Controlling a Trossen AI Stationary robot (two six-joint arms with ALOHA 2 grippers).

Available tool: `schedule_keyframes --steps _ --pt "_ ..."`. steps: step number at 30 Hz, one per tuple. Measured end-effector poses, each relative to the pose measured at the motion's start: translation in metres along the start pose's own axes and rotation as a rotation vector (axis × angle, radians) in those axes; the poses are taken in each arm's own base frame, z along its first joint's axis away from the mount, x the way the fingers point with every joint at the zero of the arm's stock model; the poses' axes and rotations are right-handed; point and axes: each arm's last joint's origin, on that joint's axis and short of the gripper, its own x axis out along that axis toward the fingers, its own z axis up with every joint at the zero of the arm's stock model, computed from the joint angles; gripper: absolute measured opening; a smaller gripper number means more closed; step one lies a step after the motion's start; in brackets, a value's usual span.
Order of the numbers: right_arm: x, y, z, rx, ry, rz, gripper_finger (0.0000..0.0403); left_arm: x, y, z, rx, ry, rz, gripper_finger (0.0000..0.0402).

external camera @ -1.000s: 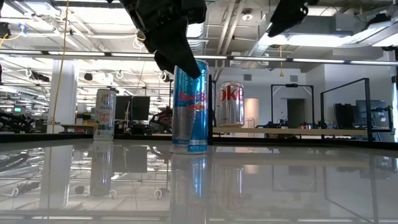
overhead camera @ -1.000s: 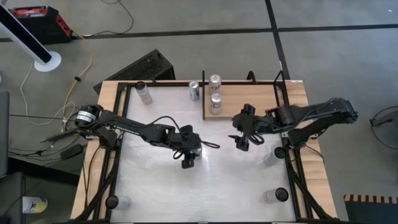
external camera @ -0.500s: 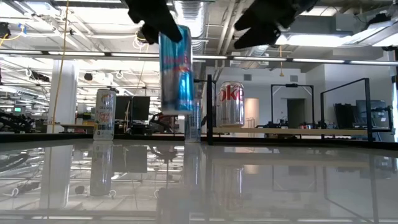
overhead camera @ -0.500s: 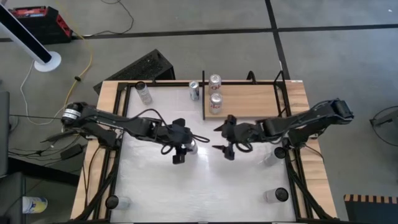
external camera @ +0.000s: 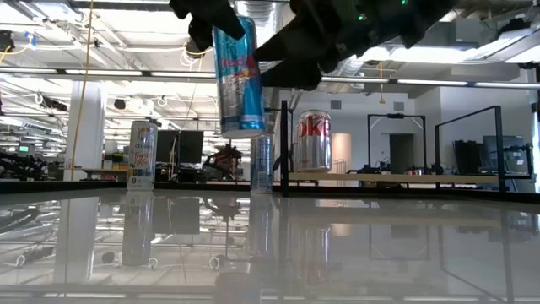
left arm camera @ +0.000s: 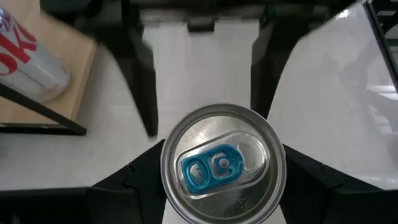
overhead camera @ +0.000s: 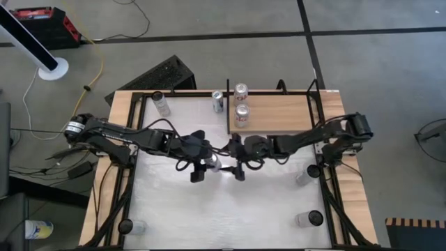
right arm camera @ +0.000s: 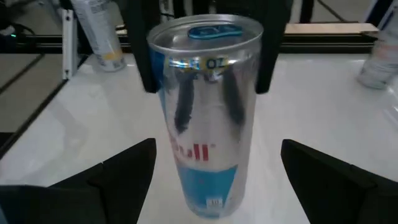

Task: Place canned beverage on shelf
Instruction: Put the bottom blue soda can on the shelf

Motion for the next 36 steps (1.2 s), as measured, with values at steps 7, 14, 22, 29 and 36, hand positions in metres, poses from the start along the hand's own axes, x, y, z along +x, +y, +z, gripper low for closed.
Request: schedule_keyframes --steps 7,14,22,29,36 --pt "0.01 -0.013 0.0 0.011 -0.07 0.036 0.0369 0.0 0.0 0.001 0.027 -0.015 0.008 0.0214" --pt "0.009 -0.013 0.003 -0.013 -0.105 0.046 0.0363 0.0 0.002 0.005 0.042 -0.048 0.022 0.0214" --pt "0.009 -0.012 0.003 -0.029 -0.103 0.049 0.0299 0.0 0.003 0.011 0.058 -0.112 0.024 0.0214" --pt "-0.002 -0.012 0.01 -0.06 -0.083 0.048 0.0247 0.0 0.004 0.012 0.057 -0.118 0.046 0.0234" --pt "-0.044 -0.013 0.028 -0.139 -0.021 0.033 0.0247 -0.027 0.01 0.009 0.051 -0.093 0.13 0.0376"
